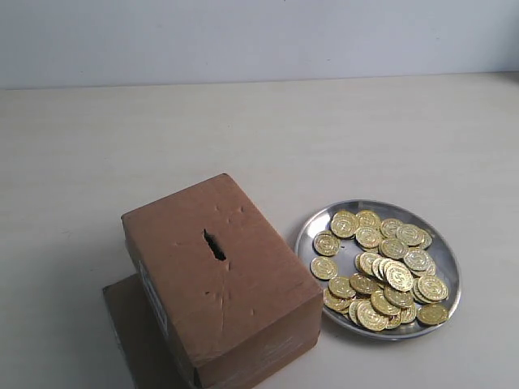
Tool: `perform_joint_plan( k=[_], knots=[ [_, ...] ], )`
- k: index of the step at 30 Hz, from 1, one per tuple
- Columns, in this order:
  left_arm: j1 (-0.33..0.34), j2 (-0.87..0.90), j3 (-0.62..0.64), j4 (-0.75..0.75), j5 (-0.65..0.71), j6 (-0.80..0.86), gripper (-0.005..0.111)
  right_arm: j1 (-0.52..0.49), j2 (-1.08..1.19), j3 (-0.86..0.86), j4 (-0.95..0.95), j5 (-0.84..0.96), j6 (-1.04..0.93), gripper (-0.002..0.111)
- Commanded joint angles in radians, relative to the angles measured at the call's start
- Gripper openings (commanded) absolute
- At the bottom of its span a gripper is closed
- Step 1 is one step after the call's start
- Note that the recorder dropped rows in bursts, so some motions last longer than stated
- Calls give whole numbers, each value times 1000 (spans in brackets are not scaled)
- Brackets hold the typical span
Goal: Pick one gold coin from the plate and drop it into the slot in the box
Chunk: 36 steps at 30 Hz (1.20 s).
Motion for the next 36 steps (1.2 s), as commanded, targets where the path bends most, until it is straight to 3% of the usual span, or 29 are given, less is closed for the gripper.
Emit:
perform_joint_plan(
  k=[1,6,11,17,24,27,31,36],
  knots=[
    [-5,-6,-78,5,112,128,0,-4,16,-140,-90,281,-90,0],
    [-5,119,-255,5,257,513,0,41,171,-315,77,422,-522,0],
    [-18,318,-399,3,317,824,0,110,431,-447,195,614,-781,0],
    [-114,543,-453,3,362,1053,0,189,743,-530,300,687,-927,0],
    [-314,770,-453,10,514,1417,0,274,1047,-619,334,745,-1033,0],
    [-375,822,-453,10,520,1488,0,281,1179,-668,334,774,-1034,0],
    [-397,863,-453,8,515,1501,0,281,1329,-732,316,791,-1034,1],
    [-397,865,-453,8,509,1501,0,281,1467,-788,256,786,-1032,16]
  ],
)
